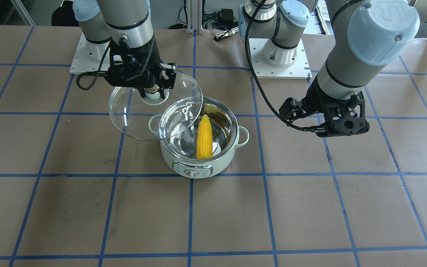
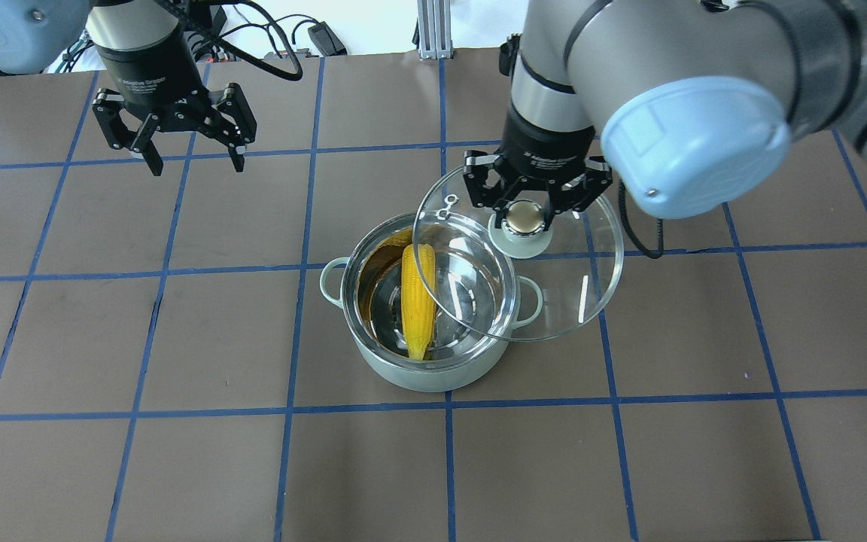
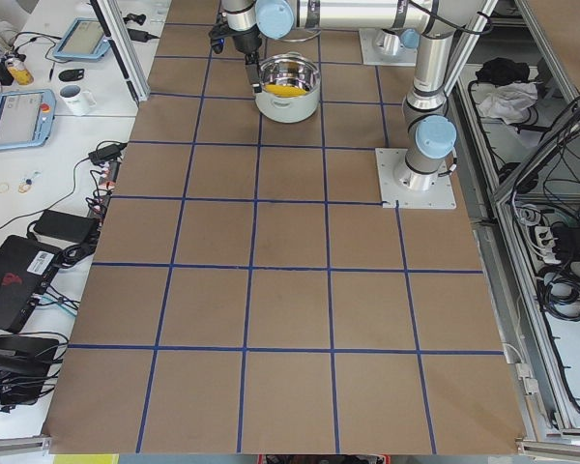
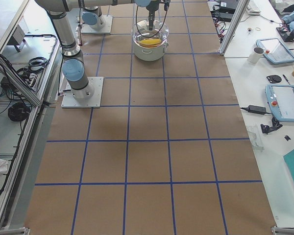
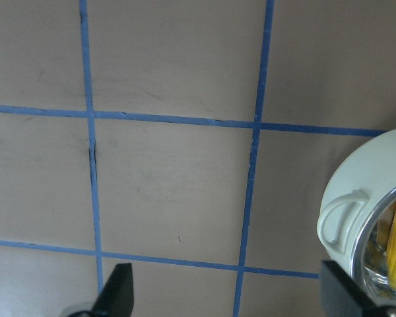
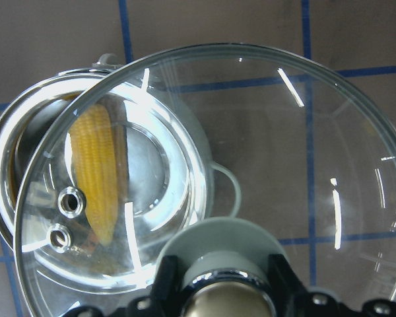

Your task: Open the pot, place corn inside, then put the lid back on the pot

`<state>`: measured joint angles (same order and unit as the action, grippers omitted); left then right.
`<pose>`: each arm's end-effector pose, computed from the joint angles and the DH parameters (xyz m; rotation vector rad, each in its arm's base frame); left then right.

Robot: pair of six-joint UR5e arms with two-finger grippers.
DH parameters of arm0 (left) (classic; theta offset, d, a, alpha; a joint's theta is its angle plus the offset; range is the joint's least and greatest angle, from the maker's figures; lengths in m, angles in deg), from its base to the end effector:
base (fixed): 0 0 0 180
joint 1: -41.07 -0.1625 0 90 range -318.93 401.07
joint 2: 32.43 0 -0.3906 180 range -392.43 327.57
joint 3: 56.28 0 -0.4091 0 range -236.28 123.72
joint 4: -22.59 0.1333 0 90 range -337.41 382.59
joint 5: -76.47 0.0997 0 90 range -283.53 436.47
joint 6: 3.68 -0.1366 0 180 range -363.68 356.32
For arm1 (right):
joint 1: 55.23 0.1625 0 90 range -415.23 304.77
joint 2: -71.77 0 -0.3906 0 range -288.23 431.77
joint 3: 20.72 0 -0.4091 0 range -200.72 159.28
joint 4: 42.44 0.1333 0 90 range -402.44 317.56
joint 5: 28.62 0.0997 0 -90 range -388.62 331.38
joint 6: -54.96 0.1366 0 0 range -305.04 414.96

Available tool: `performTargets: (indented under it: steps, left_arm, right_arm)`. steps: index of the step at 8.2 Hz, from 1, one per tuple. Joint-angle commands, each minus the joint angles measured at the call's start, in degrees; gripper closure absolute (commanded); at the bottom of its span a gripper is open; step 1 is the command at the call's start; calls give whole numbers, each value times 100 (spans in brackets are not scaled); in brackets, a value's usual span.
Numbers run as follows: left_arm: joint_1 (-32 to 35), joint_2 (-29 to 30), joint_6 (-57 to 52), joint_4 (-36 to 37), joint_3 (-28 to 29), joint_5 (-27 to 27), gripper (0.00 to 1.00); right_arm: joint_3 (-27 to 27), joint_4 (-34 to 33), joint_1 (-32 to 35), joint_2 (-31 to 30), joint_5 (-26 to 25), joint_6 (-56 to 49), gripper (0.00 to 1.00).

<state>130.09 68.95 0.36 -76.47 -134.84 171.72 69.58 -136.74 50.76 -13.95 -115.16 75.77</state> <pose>-0.1111 -0.5653 0.3959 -0.1221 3.0345 0.2352 0.2837 -0.4762 0.3825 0.1300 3.0829 0.0366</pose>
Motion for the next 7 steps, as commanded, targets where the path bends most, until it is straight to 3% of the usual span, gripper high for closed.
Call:
performTargets:
  steps: [1, 7]
  left_arm:
    - [-87, -495, -166, 244, -45, 99, 0]
    - [9, -646, -193, 282, -124, -287, 0]
  right_arm:
    - [-12, -957, 878, 853, -74, 913, 100]
    - [49, -994, 1064, 1128, -74, 889, 100]
